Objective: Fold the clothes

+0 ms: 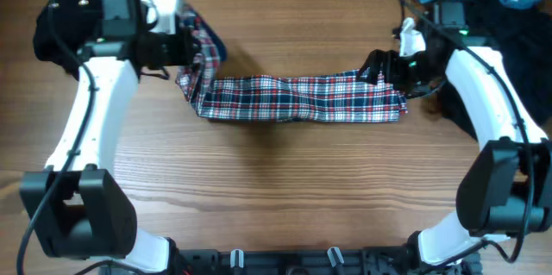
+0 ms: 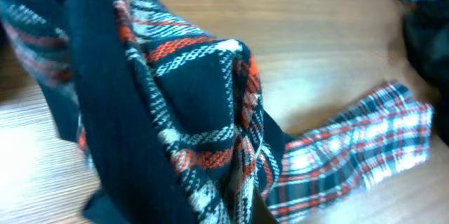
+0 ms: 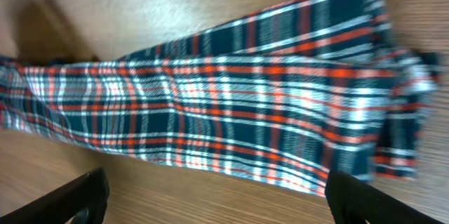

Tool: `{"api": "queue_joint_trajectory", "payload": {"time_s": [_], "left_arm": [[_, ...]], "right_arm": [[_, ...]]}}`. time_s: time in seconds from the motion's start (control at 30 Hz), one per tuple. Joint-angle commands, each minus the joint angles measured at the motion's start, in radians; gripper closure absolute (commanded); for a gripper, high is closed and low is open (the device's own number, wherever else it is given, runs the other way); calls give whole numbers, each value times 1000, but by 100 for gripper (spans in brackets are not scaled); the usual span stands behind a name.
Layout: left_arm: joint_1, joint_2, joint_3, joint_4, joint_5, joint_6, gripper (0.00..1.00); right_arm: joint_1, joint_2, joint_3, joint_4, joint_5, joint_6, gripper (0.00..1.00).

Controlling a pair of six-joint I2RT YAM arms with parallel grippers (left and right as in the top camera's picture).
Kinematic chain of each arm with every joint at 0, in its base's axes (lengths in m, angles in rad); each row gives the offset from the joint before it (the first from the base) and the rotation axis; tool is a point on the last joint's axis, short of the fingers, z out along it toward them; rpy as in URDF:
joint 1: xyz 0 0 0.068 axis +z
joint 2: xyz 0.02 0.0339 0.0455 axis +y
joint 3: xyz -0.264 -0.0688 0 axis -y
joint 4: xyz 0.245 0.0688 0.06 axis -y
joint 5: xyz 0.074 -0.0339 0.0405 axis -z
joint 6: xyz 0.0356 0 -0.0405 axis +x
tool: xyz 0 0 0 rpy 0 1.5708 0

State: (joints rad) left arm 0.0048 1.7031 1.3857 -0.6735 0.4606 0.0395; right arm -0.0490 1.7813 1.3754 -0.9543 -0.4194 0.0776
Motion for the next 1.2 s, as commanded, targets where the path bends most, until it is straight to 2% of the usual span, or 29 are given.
{"api": "queue_joint_trajectory", "payload": {"time_s": [0.0,0.37,0.47,0.9,1.17], "left_arm": [[-73,-28,48,3,13,-3,96],[-279,-28,100,-56,13,4,96],[-313,-28,100,-86,-26,9,96],[-348,-36,101,-71,-59,7,96],[-245,-105,101,-49,-85,5,96]], "right_arm": [[-32,-31,22,-1,-31,-11,0],[-95,-31,22,18,-43,-11,0],[-100,-31,22,17,-62,-23,0],[-100,-31,22,-22,-53,-29,0],[-100,-29,20,-60,54,-14,0]]}}
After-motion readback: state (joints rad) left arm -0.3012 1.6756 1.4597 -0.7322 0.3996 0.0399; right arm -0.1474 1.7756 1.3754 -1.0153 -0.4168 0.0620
